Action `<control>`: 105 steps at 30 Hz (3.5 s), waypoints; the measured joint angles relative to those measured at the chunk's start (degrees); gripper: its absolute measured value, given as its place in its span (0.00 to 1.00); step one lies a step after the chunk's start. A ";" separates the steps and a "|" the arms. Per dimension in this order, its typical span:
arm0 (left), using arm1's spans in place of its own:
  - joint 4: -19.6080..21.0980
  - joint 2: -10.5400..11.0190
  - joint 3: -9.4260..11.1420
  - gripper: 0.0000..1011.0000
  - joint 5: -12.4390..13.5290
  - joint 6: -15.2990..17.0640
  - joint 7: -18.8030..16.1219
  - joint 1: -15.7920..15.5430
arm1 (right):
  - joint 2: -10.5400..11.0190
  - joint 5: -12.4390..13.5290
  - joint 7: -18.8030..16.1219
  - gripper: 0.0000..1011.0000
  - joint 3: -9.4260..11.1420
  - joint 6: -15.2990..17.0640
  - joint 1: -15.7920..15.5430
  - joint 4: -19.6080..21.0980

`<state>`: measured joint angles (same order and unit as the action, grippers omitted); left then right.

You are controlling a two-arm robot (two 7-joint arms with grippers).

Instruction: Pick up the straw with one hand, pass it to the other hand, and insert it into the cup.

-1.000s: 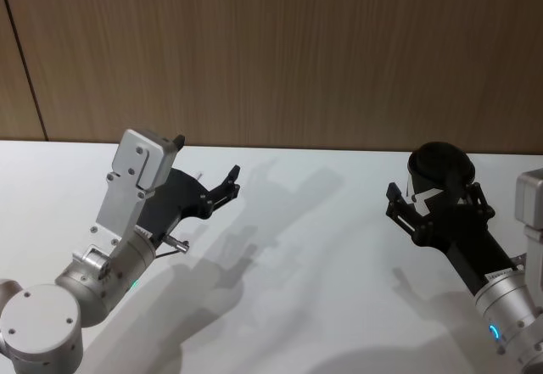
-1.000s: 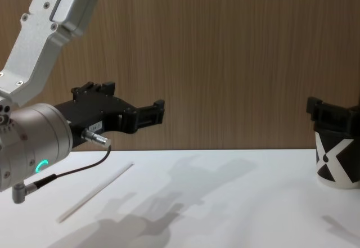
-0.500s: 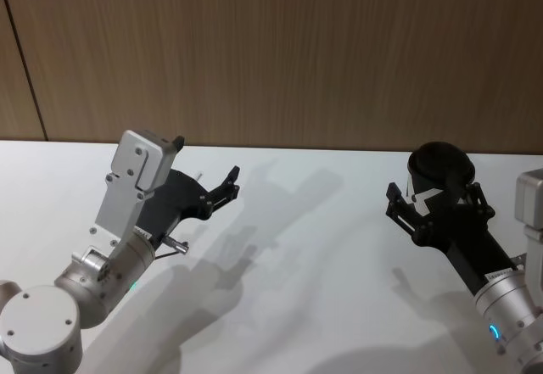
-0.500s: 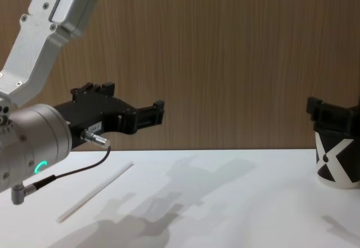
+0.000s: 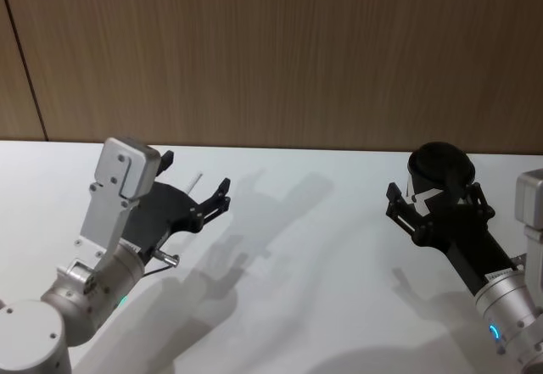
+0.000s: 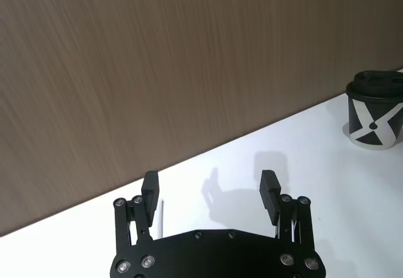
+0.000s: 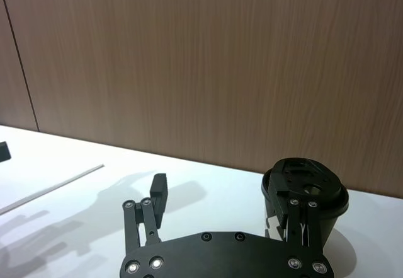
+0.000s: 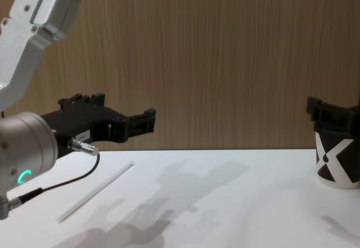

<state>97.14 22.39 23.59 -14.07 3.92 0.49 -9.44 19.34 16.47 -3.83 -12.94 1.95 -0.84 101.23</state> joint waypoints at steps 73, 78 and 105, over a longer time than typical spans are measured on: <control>6.93 -5.68 -9.81 0.99 -2.68 6.84 -9.39 17.35 | 0.00 0.00 0.00 0.99 0.00 0.00 0.00 0.00; 7.78 -5.67 -10.24 0.99 -2.15 5.98 -9.76 18.19 | 0.00 0.00 0.00 0.99 0.00 0.00 0.00 0.00; 10.00 -5.13 -9.79 0.99 0.09 5.54 -8.32 18.39 | 0.00 0.00 0.00 0.99 0.00 0.00 0.00 0.00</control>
<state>107.14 17.26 13.81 -13.97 9.46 -7.83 8.95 19.34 16.47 -3.83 -12.94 1.95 -0.84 101.22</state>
